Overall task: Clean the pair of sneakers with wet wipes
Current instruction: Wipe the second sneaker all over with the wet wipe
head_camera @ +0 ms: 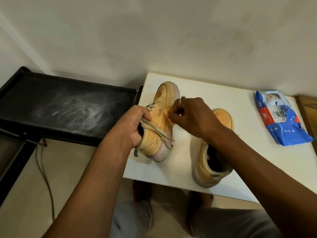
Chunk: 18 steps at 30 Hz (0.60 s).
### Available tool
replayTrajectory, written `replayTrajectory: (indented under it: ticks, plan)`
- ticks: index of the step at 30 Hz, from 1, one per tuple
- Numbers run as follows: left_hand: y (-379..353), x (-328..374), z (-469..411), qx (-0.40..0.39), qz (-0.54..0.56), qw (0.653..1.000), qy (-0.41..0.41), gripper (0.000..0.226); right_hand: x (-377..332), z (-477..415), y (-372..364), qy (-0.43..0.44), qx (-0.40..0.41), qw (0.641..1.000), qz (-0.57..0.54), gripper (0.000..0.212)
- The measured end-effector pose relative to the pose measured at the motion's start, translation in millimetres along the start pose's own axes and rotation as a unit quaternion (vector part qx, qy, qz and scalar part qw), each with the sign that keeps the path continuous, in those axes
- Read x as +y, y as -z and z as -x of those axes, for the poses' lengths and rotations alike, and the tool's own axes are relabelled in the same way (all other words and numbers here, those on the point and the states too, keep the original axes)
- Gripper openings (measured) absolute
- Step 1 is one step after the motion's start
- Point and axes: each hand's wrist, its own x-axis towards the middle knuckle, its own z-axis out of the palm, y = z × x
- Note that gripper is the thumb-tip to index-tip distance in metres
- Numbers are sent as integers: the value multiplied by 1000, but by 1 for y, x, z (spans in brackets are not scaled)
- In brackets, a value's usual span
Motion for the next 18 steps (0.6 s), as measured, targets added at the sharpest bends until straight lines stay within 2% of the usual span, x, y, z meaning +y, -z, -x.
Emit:
replayTrajectory:
  ticks: [1, 5, 7, 10, 11, 15, 16, 18]
  plan:
    - [0, 0, 0, 4, -2, 1000, -1, 52, -1, -1, 1, 1, -7, 1000, 1, 9]
    - [4, 0, -2, 9, 4, 1000, 12, 67, -7, 7, 4, 26, -151, 986, -58, 7]
    - [4, -1, -4, 11, 0, 1000, 12, 65, -5, 6, 2, 26, -126, 990, -60, 7]
    - [3, -1, -4, 18, -14, 1000, 4, 58, 0, -2, 0, 7, -7, 1000, -10, 8]
    - [2, -2, -4, 18, -16, 1000, 3, 60, 0, -4, 1, 2, 3, 1000, -6, 8]
    - [4, -1, -5, 8, -5, 1000, 9, 63, -9, 3, 3, 26, -137, 988, -64, 7]
    - [4, -1, -6, 6, -3, 1000, 10, 61, -10, 4, 2, 31, -145, 986, -71, 8]
    - [3, -2, -7, -3, 3, 1000, 6, 58, -6, -1, 1, 24, -76, 995, -63, 10]
